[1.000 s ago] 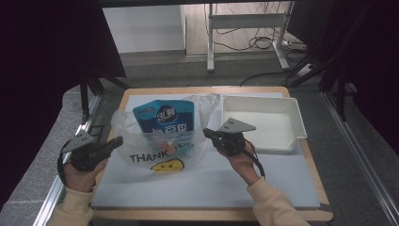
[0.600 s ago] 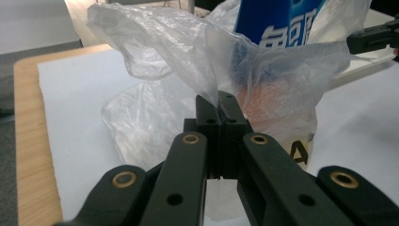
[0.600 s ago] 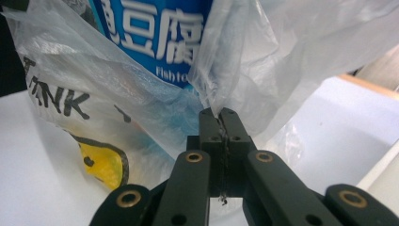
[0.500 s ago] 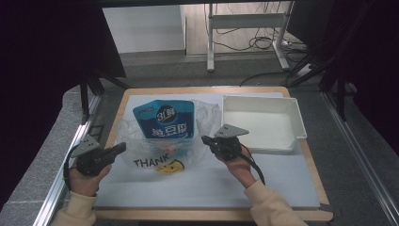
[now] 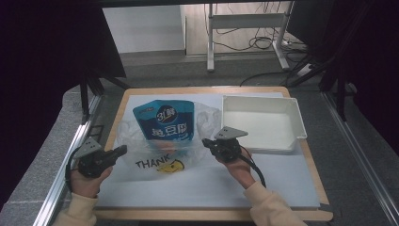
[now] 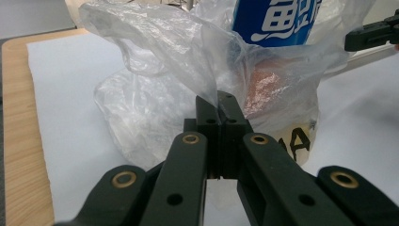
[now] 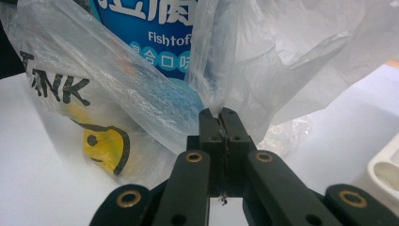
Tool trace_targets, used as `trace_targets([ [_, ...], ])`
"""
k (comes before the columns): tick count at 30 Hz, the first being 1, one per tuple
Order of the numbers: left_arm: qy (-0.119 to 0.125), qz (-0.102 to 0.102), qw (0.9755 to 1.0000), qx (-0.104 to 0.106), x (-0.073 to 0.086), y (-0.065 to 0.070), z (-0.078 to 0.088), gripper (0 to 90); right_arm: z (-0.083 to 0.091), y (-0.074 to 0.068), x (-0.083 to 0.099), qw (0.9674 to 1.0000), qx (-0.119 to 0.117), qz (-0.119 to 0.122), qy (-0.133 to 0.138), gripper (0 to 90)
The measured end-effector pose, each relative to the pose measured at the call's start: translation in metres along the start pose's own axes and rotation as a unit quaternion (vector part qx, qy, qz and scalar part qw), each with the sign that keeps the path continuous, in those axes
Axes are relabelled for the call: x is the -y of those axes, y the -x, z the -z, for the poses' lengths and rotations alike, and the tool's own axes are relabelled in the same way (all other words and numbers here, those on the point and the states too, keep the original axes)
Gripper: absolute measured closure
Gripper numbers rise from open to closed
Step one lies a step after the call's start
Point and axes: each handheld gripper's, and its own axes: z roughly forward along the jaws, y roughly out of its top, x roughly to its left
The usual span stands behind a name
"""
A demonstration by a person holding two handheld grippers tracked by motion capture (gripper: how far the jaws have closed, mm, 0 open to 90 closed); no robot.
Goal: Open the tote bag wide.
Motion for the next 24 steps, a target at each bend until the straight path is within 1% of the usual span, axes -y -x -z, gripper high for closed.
trace_targets([
  [6, -0.007, 0.002, 1.0000, 0.000, 0.005, -0.001, -0.002, 90.0, -0.004, -0.002, 0.004, 1.0000, -0.003, 0.000, -0.008, 88.7],
  [13, -0.019, 0.004, 0.9998, 0.002, 0.013, -0.001, -0.007, 90.0, -0.007, -0.002, 0.009, 0.9997, -0.010, -0.007, -0.020, 88.7],
  [24, -0.029, 0.007, 0.9995, 0.005, 0.021, -0.001, -0.009, 90.0, -0.013, -0.005, 0.018, 0.9991, -0.017, -0.006, -0.038, 88.7],
])
